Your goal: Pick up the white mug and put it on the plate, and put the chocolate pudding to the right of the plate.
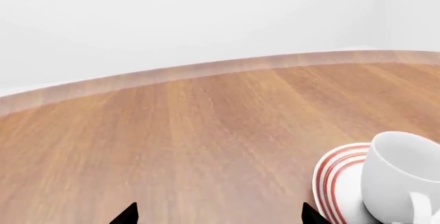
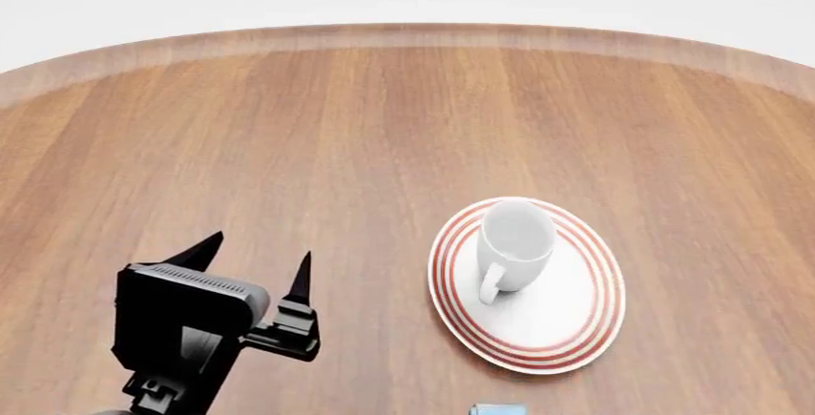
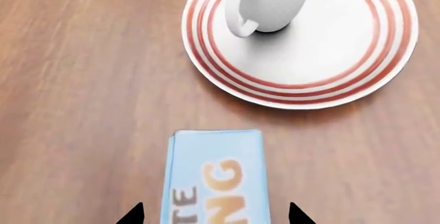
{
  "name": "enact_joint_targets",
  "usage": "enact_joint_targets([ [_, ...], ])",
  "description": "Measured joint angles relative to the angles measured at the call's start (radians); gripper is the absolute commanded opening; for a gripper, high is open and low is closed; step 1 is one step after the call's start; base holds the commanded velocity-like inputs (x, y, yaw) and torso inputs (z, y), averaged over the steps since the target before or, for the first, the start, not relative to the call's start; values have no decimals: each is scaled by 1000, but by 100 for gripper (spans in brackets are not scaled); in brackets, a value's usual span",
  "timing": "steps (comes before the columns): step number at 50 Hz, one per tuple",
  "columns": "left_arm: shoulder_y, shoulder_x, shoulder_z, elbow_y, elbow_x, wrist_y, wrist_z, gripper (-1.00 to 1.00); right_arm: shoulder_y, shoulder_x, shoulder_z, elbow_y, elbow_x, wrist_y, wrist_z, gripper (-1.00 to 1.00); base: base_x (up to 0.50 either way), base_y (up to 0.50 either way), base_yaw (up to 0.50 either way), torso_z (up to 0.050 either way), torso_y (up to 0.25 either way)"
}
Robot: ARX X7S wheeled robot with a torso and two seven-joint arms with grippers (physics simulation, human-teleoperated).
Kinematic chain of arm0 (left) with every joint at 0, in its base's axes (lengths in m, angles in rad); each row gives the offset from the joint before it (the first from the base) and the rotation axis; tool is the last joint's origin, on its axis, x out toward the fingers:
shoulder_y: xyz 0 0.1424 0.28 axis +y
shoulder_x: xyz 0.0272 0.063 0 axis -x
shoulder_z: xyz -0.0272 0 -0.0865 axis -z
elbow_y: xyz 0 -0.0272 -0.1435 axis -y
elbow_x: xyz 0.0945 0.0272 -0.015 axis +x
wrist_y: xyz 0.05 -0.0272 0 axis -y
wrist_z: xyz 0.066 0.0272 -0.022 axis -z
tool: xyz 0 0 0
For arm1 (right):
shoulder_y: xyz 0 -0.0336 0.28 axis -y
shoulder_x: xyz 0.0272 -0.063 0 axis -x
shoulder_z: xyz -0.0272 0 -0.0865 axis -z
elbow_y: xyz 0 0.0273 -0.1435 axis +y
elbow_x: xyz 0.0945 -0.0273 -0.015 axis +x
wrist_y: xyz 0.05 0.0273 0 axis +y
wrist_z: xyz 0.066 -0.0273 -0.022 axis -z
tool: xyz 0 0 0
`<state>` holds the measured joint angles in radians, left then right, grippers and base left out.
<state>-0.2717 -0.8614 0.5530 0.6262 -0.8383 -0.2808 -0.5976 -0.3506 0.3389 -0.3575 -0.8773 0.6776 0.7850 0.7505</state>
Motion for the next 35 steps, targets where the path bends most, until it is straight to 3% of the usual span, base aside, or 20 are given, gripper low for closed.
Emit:
enact_joint_targets([
  [15, 6, 5, 2, -10, 4, 8, 5, 100, 6, 2, -10, 56, 0, -26, -17, 100, 0, 0, 0, 0, 0],
  [16, 7, 5, 2, -10, 4, 9, 6, 100, 7, 2, -11, 60, -1, -27, -18, -100, 0, 0, 0, 0, 0],
  [35, 11, 12, 6, -22, 5, 17, 14, 100, 25, 24, -64, 63, -38, -35, 9, -100, 1, 0, 0, 0, 0],
])
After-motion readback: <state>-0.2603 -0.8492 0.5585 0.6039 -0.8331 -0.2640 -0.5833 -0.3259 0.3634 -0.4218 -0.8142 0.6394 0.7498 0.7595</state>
